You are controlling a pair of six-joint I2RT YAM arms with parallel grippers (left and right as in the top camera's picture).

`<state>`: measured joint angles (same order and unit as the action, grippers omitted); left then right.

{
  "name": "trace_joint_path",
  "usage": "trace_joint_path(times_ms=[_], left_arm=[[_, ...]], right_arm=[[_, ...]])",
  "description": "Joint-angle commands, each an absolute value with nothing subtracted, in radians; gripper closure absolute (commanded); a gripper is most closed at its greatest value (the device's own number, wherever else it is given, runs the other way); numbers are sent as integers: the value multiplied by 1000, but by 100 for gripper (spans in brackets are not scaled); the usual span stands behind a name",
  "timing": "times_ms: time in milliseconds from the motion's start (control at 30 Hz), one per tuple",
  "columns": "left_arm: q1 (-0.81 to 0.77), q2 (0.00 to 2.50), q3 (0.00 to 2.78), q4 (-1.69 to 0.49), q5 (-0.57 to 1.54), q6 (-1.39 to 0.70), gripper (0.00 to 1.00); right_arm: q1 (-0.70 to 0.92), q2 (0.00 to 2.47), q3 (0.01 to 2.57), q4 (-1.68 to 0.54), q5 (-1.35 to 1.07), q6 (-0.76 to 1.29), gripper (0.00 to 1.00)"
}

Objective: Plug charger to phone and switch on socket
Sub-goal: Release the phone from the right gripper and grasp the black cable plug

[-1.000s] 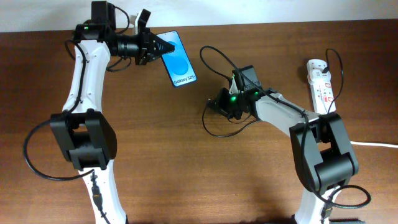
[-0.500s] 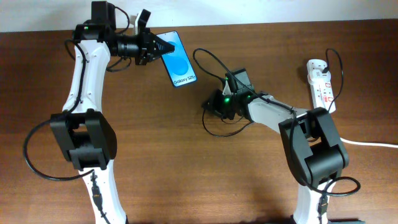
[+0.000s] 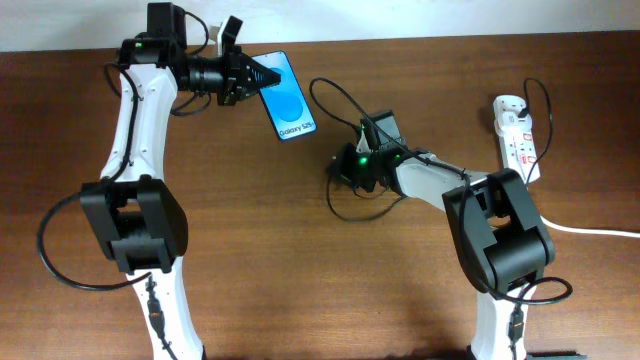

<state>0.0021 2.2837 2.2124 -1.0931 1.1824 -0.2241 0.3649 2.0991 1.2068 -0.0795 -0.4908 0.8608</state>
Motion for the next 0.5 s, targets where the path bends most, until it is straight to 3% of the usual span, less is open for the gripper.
trace_joint_path(times_ms=[0, 167, 300, 467], left_arm=[[3, 2278, 2226, -1095, 1235, -215, 100], [3, 2278, 2226, -1097, 1243, -215, 100], [3, 2278, 2226, -1092, 1264, -214, 100], [-13, 2278, 2226, -1048, 1509, -114, 100]], right_arm=[[358, 2130, 1201, -87, -510, 816, 96], [270, 1963, 1206, -98, -702, 619, 96], [175, 1589, 1206, -338, -802, 391, 96], [150, 1227, 1206, -640, -805, 291, 96]])
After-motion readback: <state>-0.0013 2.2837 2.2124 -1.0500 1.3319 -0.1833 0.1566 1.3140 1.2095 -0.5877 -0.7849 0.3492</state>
